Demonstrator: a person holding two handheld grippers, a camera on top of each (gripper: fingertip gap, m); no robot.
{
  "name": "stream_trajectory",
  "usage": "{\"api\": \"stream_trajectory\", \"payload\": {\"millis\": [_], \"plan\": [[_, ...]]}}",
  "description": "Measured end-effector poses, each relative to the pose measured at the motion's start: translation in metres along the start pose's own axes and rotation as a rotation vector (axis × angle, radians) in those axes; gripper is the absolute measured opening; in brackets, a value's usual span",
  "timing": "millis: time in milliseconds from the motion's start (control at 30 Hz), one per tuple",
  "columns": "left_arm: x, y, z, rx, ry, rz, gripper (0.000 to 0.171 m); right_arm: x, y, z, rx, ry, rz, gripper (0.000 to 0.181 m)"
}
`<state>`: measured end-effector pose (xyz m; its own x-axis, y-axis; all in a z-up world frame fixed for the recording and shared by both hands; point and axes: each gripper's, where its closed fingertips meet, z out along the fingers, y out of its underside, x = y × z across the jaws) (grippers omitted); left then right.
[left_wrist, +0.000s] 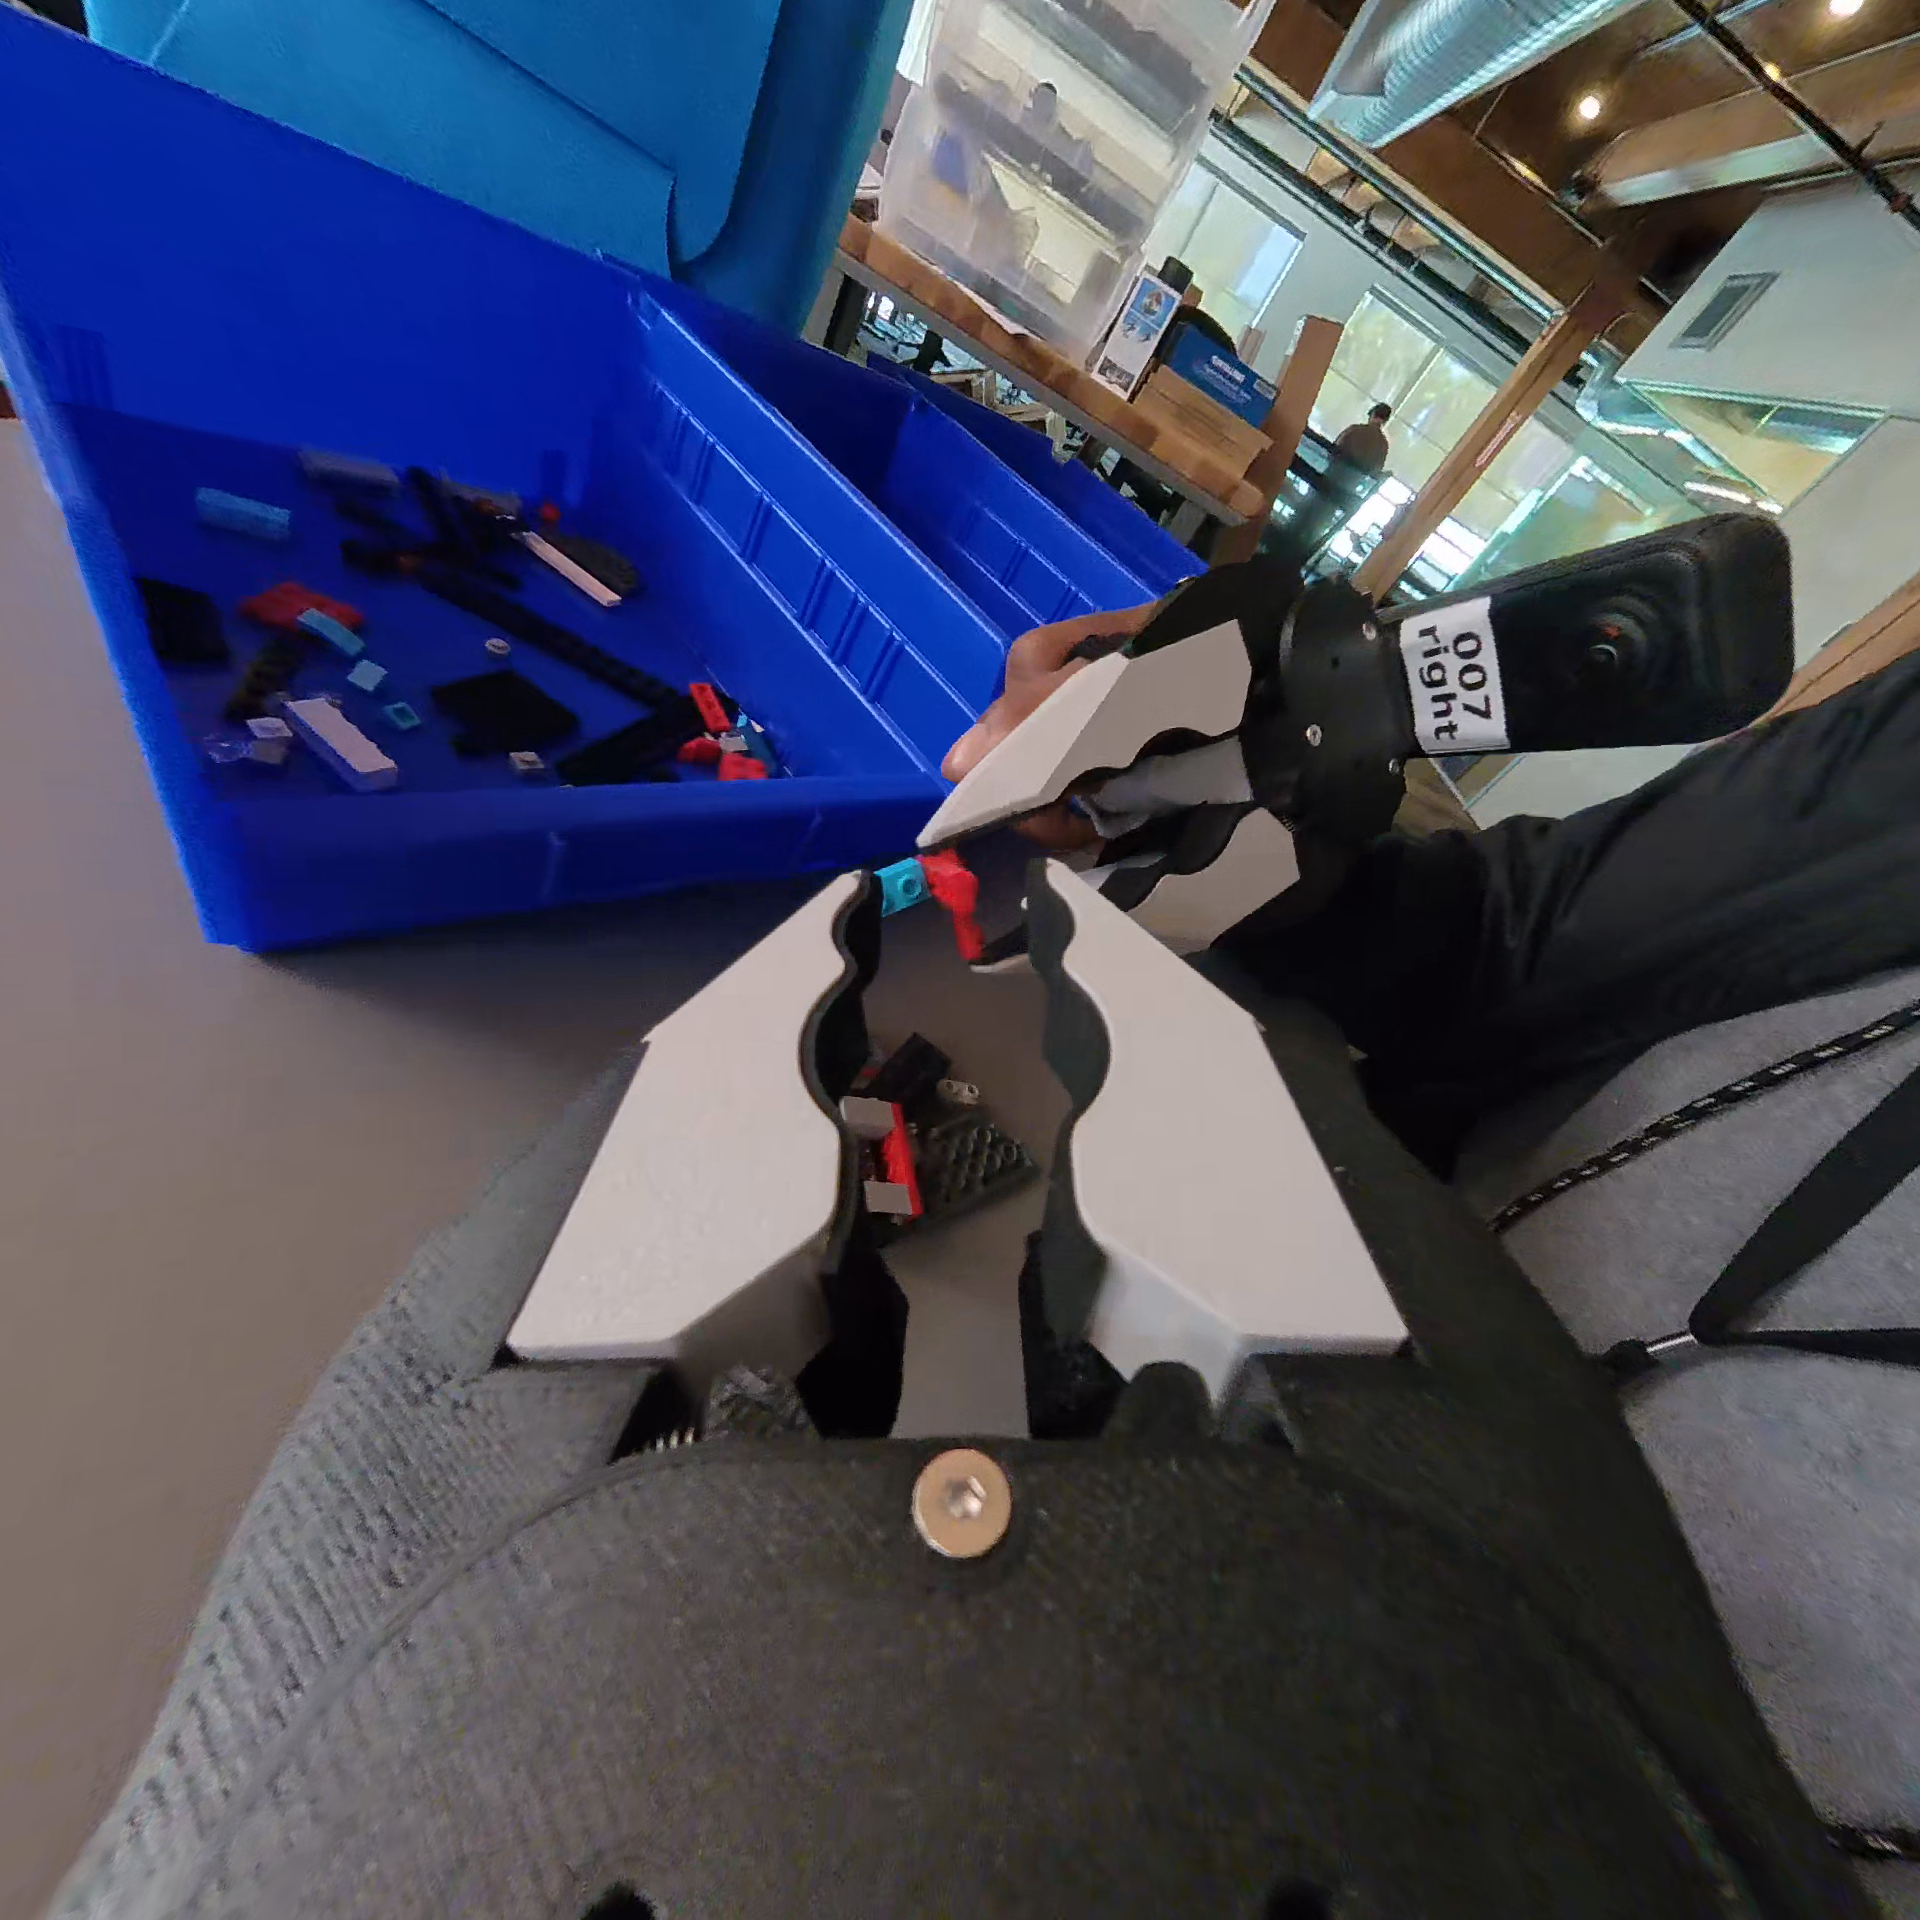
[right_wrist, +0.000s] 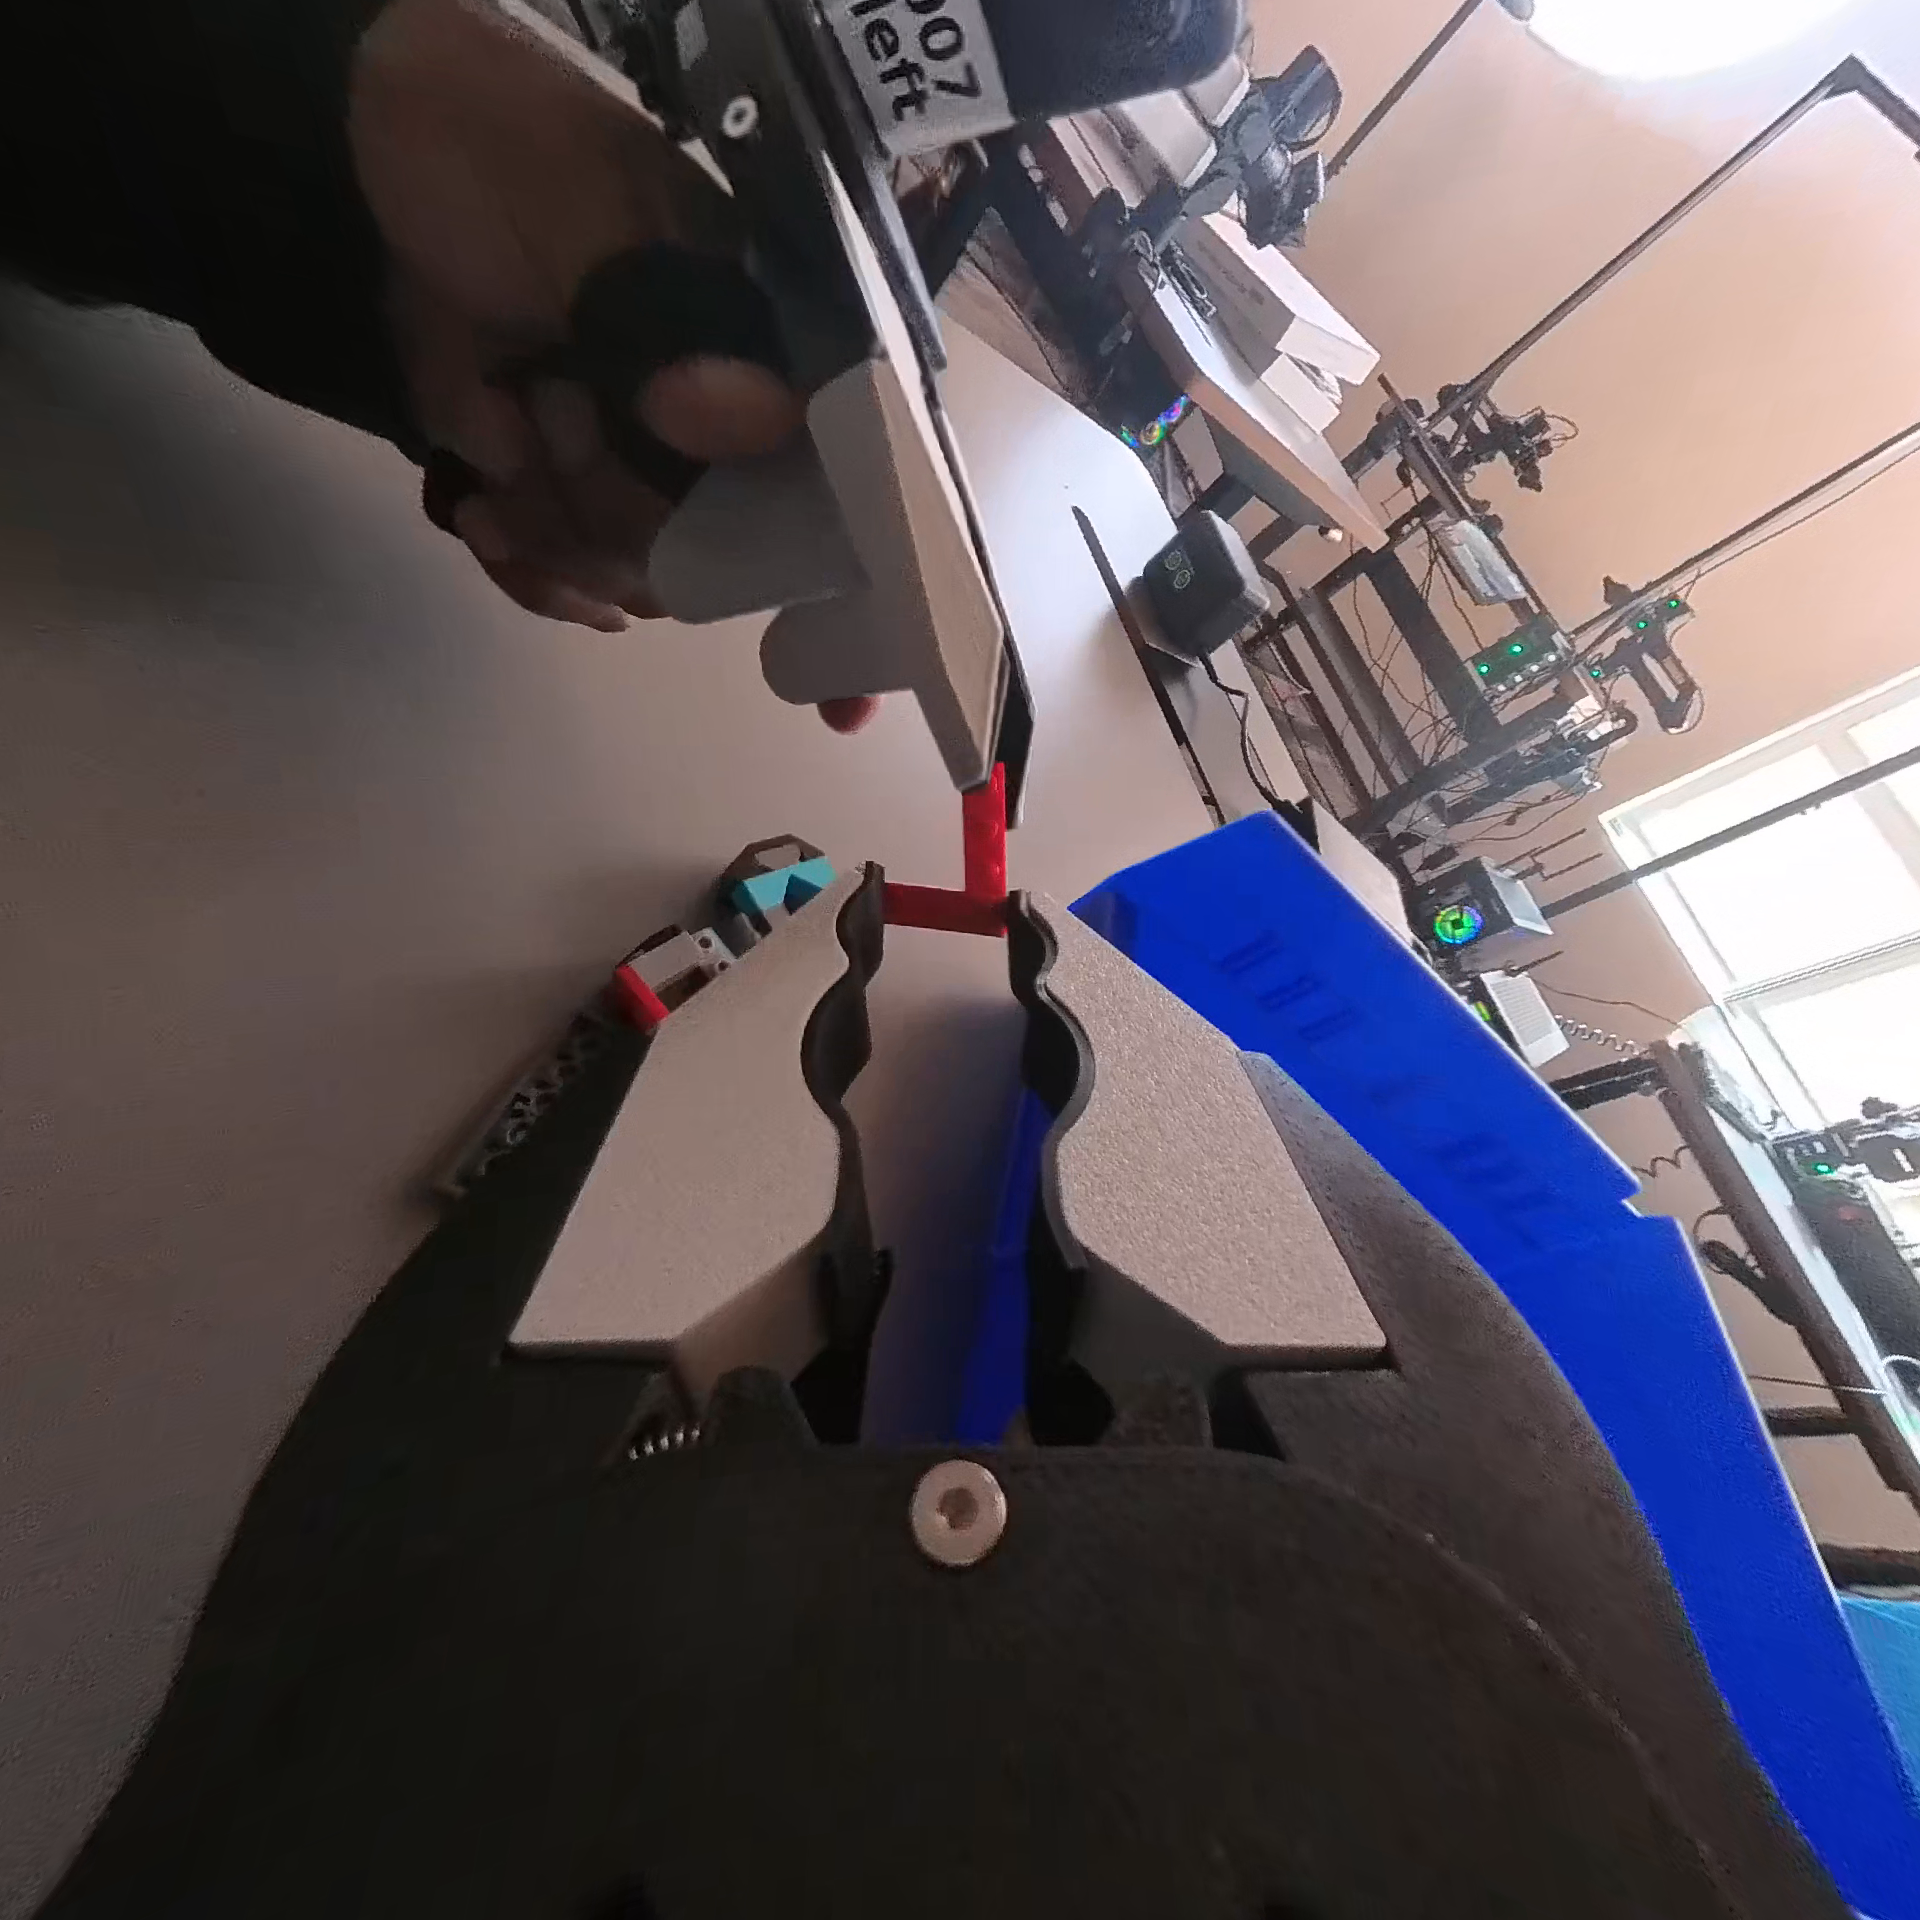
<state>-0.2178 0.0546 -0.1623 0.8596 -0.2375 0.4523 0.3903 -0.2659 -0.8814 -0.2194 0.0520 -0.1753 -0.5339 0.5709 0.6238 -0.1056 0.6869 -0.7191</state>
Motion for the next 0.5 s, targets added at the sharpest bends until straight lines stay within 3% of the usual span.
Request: {"api": "stream_trajectory", "payload": {"millis": [133, 367, 500], "plan": [[-0.001, 0.008, 0.006, -0.036, -0.028, 0.039, 0.008, -0.004, -0.001, 0.002, -0.005, 0.006, -0.037, 0.024], [-0.001, 0.007, 0.003, 0.004, 0.052, -0.064, 0.005, -0.005, -0.005, -0.001, 0.034, -0.010, -0.013, 0.024], [0.001, 0.006, 0.002, 0.037, 0.120, -0.131, 0.005, -0.004, -0.010, -0.003, 0.084, -0.050, 0.086, 0.023]]}}
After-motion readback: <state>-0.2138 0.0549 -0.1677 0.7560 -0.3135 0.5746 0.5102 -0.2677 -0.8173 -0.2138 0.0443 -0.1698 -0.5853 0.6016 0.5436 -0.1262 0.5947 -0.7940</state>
